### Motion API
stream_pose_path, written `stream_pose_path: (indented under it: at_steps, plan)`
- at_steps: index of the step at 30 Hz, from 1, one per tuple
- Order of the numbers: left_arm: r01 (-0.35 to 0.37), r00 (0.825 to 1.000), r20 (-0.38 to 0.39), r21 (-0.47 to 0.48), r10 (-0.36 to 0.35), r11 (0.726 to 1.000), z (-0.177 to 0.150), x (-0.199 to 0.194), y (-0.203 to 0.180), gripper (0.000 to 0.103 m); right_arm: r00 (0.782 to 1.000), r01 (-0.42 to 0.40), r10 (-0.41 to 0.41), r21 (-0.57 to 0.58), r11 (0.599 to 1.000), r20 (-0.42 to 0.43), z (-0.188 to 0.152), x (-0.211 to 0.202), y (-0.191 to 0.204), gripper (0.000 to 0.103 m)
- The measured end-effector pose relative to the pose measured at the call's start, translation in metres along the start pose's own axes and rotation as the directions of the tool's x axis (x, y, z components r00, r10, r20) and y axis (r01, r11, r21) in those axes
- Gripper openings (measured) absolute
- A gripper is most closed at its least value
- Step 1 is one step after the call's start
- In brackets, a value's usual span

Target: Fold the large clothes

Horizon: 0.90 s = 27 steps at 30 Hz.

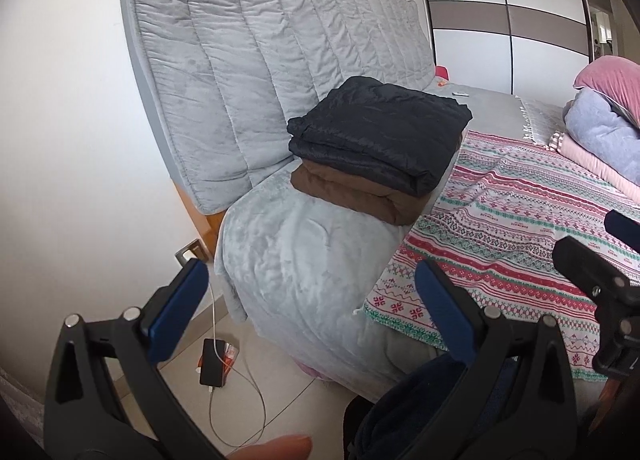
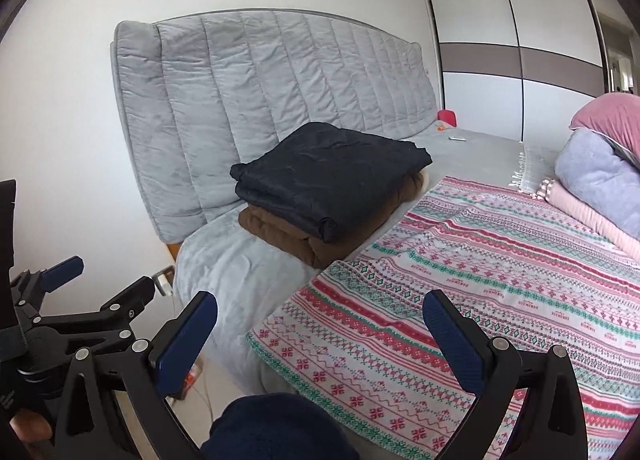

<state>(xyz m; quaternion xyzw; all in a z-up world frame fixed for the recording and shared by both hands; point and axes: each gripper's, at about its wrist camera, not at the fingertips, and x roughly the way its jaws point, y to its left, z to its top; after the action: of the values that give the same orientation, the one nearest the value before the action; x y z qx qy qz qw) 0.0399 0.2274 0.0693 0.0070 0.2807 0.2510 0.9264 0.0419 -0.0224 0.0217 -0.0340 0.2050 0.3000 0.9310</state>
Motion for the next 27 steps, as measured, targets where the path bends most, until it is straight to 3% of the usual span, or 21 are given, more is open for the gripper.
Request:
stream_pose_path:
  at_steps: [27]
  plan:
    - [0.014,1.0,0.0,0.008,-0.014,1.0,0.0022,-0.002,-0.0046,0.103,1.0,0.002,-0.002,0.011,1.0,0.004,0.0004,0.0003,0.0005,0.103]
